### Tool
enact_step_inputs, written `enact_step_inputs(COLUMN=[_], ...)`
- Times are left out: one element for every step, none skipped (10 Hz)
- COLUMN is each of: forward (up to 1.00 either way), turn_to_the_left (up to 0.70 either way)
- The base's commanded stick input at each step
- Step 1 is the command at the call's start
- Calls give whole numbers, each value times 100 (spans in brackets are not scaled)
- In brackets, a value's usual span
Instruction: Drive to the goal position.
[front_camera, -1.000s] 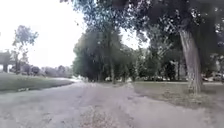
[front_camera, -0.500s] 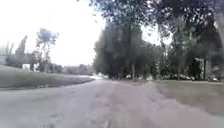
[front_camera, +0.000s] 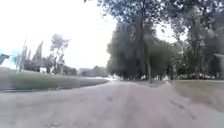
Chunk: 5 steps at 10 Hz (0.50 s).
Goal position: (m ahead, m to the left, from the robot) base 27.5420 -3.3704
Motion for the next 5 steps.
enact_step_inputs(forward=[100,100,100,100,100], turn_to_the_left=[0,0,0,0,0])
